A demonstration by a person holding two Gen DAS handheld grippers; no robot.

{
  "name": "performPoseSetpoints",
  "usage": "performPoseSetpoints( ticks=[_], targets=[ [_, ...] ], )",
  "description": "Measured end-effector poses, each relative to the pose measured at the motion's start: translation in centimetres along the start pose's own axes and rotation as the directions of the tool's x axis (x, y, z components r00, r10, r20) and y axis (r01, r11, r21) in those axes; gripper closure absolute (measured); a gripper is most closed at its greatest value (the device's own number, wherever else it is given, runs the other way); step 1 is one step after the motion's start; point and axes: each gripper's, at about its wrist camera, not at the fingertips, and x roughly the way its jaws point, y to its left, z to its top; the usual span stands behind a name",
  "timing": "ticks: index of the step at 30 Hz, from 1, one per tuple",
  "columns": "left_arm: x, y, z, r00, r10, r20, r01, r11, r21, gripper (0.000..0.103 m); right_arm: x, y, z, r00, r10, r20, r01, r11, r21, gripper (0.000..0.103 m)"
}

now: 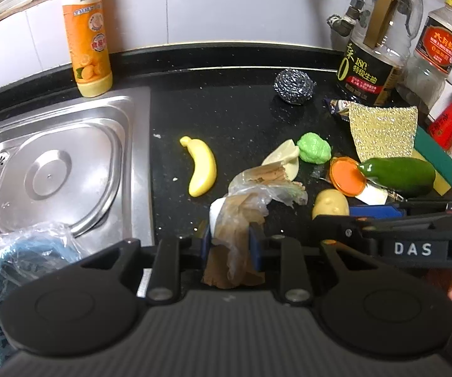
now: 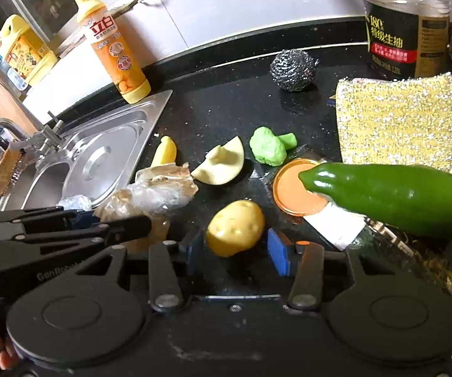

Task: Collect trash
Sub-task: 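Grasp the clear plastic bag with the left tool while the right tool grasps the yellow potato, then carry the plastic bag and potato into the blue-bagged bin and release both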

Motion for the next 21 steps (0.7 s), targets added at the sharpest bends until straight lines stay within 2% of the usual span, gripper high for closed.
performPoseSetpoints(
  ticks=[6,12,21],
  targets=[
    [-0.4,0.2,-0.2,1.0,-0.003,0.006,0.003,1.0,0.005,0.079,0.0,0.1,-0.2,1.0,-0.02,0.019,0.02,1.0,0.007,0.066],
    [-1.6,2.0,-0.3,1.0,-0.003,0.029,0.004,0.999,-0.039,0.078,-1.3,0.4,-0.1,0.999,-0.007,0.033,0.006,1.0,0.026,0.066],
    [-4.2,4.6,-1.2,0.996,-0.012,0.085,0.017,0.998,-0.068,0.078,-3.1,4.3,0.1,0.998,0.031,0.046,-0.031,1.0,-0.003,0.066]
  ],
)
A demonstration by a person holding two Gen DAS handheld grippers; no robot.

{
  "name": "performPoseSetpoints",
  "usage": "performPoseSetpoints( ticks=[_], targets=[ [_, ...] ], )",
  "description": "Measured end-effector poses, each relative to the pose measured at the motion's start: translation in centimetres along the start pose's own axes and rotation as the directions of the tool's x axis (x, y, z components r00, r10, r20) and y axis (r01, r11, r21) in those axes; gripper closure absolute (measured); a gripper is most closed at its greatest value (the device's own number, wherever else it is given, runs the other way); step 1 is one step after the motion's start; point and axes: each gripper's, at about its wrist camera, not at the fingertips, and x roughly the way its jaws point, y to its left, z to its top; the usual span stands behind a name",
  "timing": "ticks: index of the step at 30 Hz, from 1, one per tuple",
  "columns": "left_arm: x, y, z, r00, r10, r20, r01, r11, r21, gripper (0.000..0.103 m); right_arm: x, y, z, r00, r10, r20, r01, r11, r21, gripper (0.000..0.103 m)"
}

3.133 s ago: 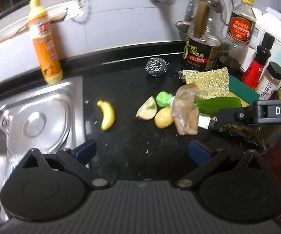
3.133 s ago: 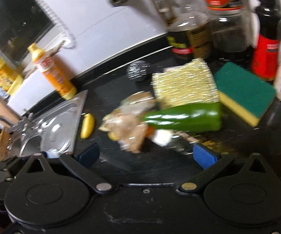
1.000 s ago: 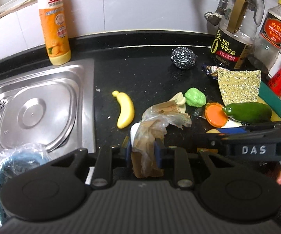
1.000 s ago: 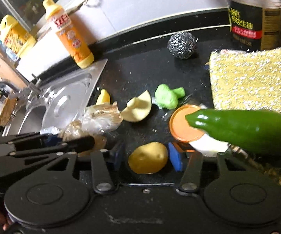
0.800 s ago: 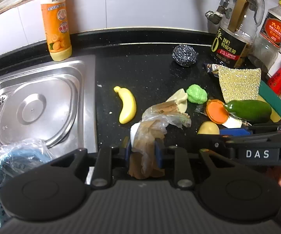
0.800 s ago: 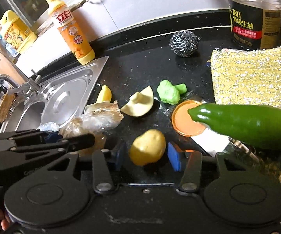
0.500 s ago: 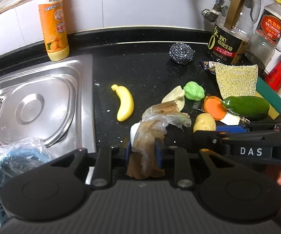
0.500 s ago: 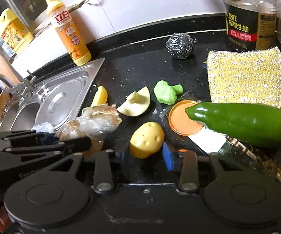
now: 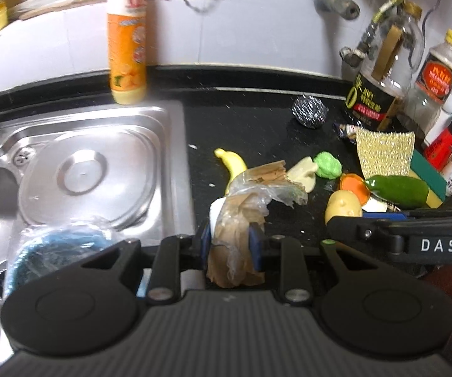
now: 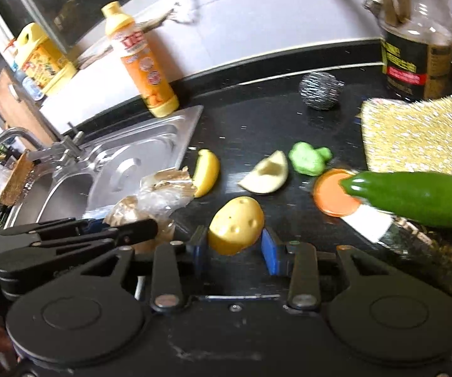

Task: Collect trash
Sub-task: 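Carry the plastic bag and potato into the blue-bagged bin and release both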

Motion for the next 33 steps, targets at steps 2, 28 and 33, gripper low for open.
performPoseSetpoints(
  ticks=[2,28,33],
  targets=[
    [-1.0,1.1,-0.2,1.0,0.011,0.017,-0.01,1.0,-0.012,0.078,-0.1,1.4,0.0,1.0,0.016,-0.002,-0.016,1.0,-0.019,0.066],
    [-4.2,15.3,-10.6,0.974,0.181,-0.138,-0.195,0.976,-0.097,0.078,10.4,19.8,-4.4,0.949,0.078,-0.305,-0.154,0.96,-0.233,0.066],
    [-4.0,15.4,-11.2,0.973,0.171,-0.153,-0.186,0.978,-0.095,0.078,10.8,20.7,-5.1,0.942,0.076,-0.326,-0.161,0.957,-0.242,0.066]
  ],
)
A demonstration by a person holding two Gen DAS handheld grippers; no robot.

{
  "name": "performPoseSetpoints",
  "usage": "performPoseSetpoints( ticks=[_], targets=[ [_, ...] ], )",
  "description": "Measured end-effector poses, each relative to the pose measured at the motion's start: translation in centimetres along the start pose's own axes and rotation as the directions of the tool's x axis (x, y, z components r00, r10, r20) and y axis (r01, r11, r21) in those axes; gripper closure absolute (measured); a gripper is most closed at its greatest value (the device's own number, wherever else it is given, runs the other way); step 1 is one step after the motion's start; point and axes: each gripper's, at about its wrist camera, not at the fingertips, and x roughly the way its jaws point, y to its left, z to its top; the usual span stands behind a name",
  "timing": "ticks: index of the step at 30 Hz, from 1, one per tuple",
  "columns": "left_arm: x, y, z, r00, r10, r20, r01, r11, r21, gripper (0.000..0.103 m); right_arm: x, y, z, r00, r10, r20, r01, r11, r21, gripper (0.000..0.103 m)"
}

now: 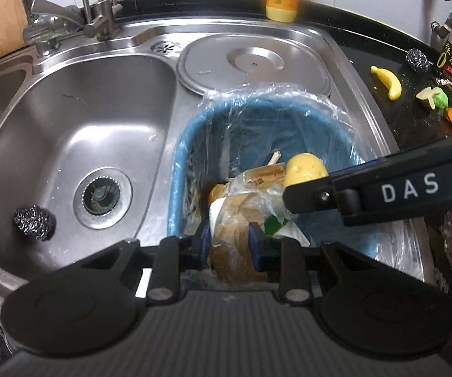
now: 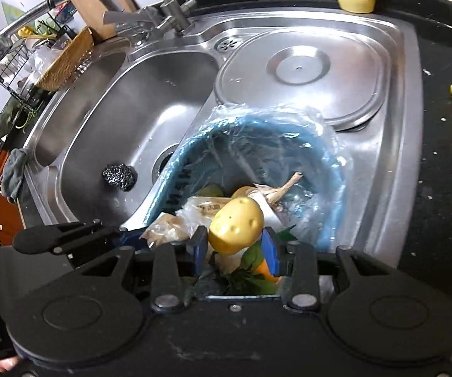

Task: Collect trash
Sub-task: 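Carry the plastic bag and potato into the blue-bagged bin and release both, then move both tools back to the counter toward the green pepper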

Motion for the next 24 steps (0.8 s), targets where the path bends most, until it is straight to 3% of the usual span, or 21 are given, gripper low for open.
performPoseSetpoints(
  ticks=[7,8,11,13,15,16,20,24],
  targets=[
    [-0.4,0.4,-0.3,1.0,-0.007,0.004,0.007,1.0,-0.004,0.076,0.4,0.6,0.0,1.0,0.006,-0.013,-0.006,1.0,-0.002,0.066],
    [-0.6,0.3,-0.4,1.0,-0.002,0.007,0.002,1.0,-0.002,0.074,0.5,0.7,0.0,1.0,0.005,-0.013,-0.005,1.0,0.0,0.066],
    [-0.9,0.3,-0.5,1.0,-0.017,0.013,0.017,1.0,0.002,0.055,0.3,0.8,0.0,1.0,-0.011,-0.006,0.011,1.0,0.002,0.062],
    [-1.4,-0.1,-0.5,0.999,-0.031,0.024,0.031,0.999,0.008,0.031,0.2,1.0,0.1,1.0,-0.015,0.003,0.015,1.0,0.004,0.045],
    [-2.0,-0.6,-0.5,0.999,0.011,0.051,-0.013,1.0,0.027,0.005,-0.2,1.1,0.0,1.0,-0.026,0.017,0.026,1.0,0.006,0.016],
    [-2.4,-0.9,-0.5,0.997,0.026,0.071,-0.028,0.999,0.035,0.001,-0.5,1.1,-0.1,0.999,-0.028,0.028,0.028,1.0,0.003,0.013],
    [-3.4,-0.8,0.0,0.996,-0.001,0.094,0.0,1.0,0.01,0.0,-1.8,1.3,-0.2,0.999,-0.028,0.044,0.028,1.0,0.001,0.0],
    [-3.7,-0.5,0.5,0.995,-0.006,0.101,0.009,0.999,-0.032,0.0,-3.2,1.1,-0.4,0.997,-0.027,0.071,0.026,1.0,0.011,0.0]
  ],
)
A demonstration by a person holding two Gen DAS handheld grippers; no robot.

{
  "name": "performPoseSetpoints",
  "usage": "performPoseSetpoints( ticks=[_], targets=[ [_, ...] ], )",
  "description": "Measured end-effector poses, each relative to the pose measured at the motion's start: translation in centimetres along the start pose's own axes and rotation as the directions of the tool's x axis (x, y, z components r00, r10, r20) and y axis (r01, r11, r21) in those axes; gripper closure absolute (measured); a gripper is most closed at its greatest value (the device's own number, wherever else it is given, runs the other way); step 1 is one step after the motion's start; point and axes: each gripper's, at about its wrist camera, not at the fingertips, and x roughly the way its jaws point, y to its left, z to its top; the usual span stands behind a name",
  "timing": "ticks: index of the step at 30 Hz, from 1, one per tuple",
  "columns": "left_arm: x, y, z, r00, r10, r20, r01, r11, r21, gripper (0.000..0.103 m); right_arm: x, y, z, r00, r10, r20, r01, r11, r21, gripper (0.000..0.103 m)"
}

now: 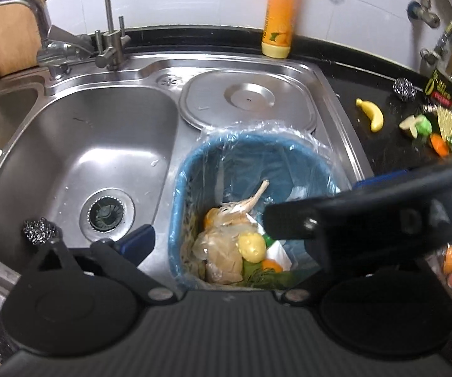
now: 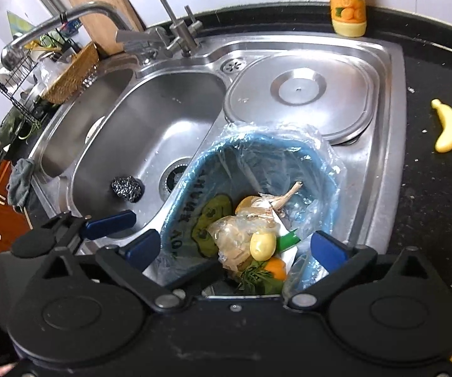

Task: Collect trash
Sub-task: 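Move both tools back to the counter toward the green pepper, then grasp the black-and-white printed packet with the right tool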

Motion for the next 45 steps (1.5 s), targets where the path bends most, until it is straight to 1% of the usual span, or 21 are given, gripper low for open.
performPoseSetpoints(
  ticks=[3,10,17,24,29,34,37,40,42,45],
  targets=[
    [-0.2,-0.2,0.4,1.0,-0.017,0.008,0.017,1.0,-0.011,0.0,-1.0,-0.2,-0.2,1.0,-0.008,0.026,0.008,1.0,0.003,0.0],
    [-0.2,-2.7,1.9,0.998,-0.059,0.026,0.058,0.998,0.021,0.0,-3.1,-2.1,-0.4,0.997,-0.033,0.074,0.029,0.998,0.058,0.0],
    [0.0,-6.9,3.2,0.993,-0.109,0.035,0.107,0.992,0.065,0.0,-5.5,-5.1,-0.8,0.992,-0.072,0.106,0.061,0.992,0.112,0.0],
    [0.5,-12.5,4.2,0.987,-0.156,0.024,0.152,0.98,0.133,0.0,-8.1,-9.9,-1.9,0.986,-0.107,0.13,0.08,0.978,0.191,0.0],
    [0.9,-17.4,4.8,0.982,-0.187,0.009,0.182,0.967,0.181,0.0,-10.2,-14.6,-3.0,0.981,-0.13,0.147,0.087,0.96,0.267,0.0],
    [1.6,-22.3,5.1,0.978,-0.206,-0.008,0.202,0.951,0.234,0.0,-12.5,-20.4,-4.9,0.975,-0.163,0.152,0.098,0.927,0.362,0.0],
    [2.2,-25.0,5.2,0.978,-0.207,-0.026,0.207,0.946,0.248,0.0,-14.1,-24.3,-6.6,0.966,-0.196,0.167,0.114,0.906,0.408,0.0],
    [2.9,-27.6,5.2,0.978,-0.204,-0.042,0.208,0.942,0.263,0.0,-15.7,-28.3,-8.4,0.953,-0.236,0.19,0.126,0.879,0.459,0.001],
    [3.4,-29.1,5.2,0.979,-0.199,-0.052,0.205,0.941,0.269,0.0,-16.4,-30.8,-9.4,0.942,-0.272,0.196,0.146,0.86,0.489,0.01],
    [4.1,-31.1,5.2,0.98,-0.19,-0.067,0.201,0.94,0.277,0.0,-16.9,-34.1,-10.3,0.937,-0.287,0.196,0.149,0.842,0.519,0.018]
  ],
)
